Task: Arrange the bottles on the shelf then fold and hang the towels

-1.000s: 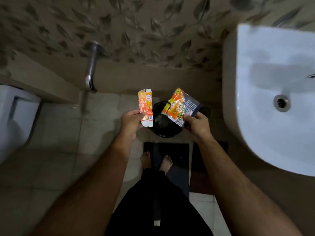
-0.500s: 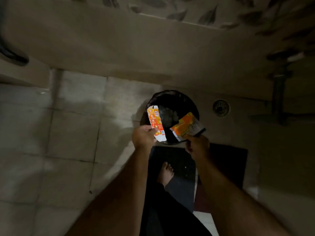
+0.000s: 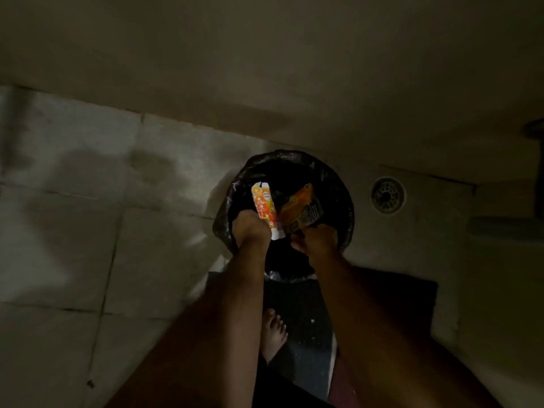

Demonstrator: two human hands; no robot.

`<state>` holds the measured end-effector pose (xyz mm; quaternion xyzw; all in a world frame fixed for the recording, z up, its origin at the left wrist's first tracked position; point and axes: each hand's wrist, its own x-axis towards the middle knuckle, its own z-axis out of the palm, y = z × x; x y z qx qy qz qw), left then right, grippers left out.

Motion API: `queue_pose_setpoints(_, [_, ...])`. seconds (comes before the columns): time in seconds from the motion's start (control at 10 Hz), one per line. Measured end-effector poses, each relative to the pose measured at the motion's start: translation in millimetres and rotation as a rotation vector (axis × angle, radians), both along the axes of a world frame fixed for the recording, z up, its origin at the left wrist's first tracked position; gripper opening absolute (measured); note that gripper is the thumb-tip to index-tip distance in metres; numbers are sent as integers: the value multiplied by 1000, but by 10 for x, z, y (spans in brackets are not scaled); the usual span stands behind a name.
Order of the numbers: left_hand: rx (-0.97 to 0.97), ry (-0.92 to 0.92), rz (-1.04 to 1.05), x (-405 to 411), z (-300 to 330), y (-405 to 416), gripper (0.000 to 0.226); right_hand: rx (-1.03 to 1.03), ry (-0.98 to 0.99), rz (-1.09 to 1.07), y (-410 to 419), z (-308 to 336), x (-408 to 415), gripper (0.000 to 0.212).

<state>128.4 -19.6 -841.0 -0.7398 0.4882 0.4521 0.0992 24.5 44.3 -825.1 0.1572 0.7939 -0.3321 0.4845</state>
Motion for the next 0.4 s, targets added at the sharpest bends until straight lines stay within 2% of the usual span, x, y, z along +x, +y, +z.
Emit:
queue_pose_setpoints(0.1, [-10,-33,8,-83,-155,-17,30,5,-65,64,-26,-138,-38,33])
queue_pose_setpoints(0.2, [-9,-32,19,-137,-102,44,32,15,-72,29,-3,-63,-44,30])
queue_pose_setpoints(0.3, [8,-2,-7,-98,215,115,31,12,-37,107,20,171,-14,26])
queue_pose_setpoints(0.4, [-77,97,-57,-4,761,189,36,67,95,297,36,599,35,33])
